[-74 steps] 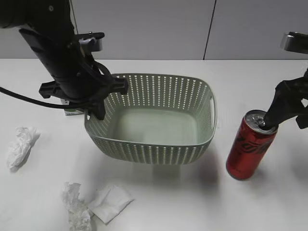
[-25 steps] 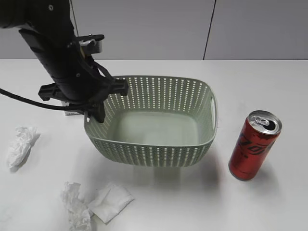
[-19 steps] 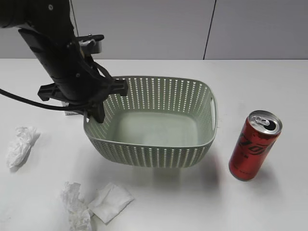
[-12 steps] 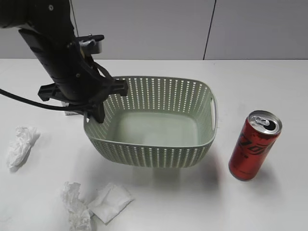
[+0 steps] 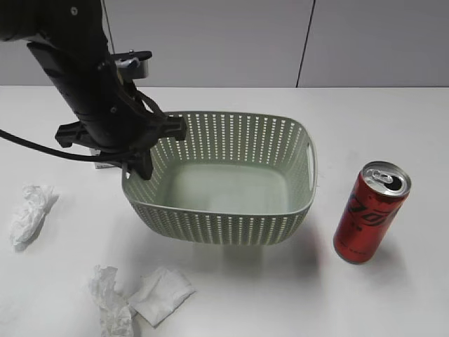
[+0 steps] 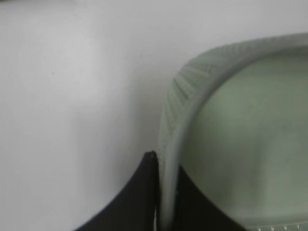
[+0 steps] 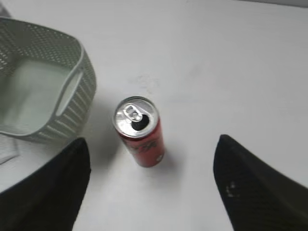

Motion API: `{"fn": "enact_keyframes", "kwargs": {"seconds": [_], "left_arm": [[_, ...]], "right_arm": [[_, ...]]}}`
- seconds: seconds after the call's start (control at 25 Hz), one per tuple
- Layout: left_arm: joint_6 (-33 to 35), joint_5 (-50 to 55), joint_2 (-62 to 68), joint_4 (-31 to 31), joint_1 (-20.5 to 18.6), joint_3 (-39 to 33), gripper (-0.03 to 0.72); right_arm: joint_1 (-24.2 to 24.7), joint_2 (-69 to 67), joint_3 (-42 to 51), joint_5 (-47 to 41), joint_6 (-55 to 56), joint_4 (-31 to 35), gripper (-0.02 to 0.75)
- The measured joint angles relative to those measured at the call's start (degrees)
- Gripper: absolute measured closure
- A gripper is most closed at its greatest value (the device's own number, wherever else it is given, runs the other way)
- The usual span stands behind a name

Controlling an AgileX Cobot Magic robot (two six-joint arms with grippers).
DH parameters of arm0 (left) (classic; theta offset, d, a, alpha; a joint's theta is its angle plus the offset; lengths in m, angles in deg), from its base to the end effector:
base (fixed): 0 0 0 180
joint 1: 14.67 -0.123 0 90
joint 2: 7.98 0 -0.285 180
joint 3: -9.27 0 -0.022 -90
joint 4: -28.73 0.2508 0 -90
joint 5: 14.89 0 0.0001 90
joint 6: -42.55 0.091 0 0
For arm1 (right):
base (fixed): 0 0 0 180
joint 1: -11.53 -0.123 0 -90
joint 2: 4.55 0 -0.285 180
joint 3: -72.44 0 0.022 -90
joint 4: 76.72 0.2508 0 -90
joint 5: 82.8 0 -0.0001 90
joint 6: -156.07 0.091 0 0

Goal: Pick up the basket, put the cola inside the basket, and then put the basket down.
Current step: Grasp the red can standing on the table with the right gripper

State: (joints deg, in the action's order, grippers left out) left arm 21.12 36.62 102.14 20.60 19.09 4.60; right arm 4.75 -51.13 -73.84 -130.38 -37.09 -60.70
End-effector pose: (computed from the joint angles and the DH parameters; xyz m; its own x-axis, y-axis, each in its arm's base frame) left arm 0.2910 -0.2066 0.2176 -0.9784 0.1204 -0.1683 0.1540 0.9668 -0.2040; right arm 0.1159 0.0325 0.3406 -0.5830 -0.1071 -0.8054 -0.3003 0.9495 0.0911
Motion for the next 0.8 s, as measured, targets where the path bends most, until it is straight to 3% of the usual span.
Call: {"fn": "enact_keyframes", "kwargs": {"seconds": [0.16, 0.32, 0.64, 0.8], "left_arm": [[0.0, 0.0, 0.0, 0.06, 0.0, 0.0, 0.691], [0.0, 0.0, 0.0, 0.12, 0.0, 0.0, 0.691], [0.0, 0.0, 0.0, 0.34, 0.0, 0.0, 0.691], [0.0, 0.0, 0.0, 0.34, 0.0, 0.0, 0.691]], "right_arm": [[-1.57, -12.69, -6.28, -3.03, -4.27, 6.11, 0.091], [-4.37, -23.61, -10.61, -5.4, -4.92, 6.39, 0.085], [-10.9, -38.53, -13.28, -5.08, 0.97, -4.19, 0.08], [-12.26, -42.13, -13.32, -2.16, 2.91, -6.05, 0.08]]}}
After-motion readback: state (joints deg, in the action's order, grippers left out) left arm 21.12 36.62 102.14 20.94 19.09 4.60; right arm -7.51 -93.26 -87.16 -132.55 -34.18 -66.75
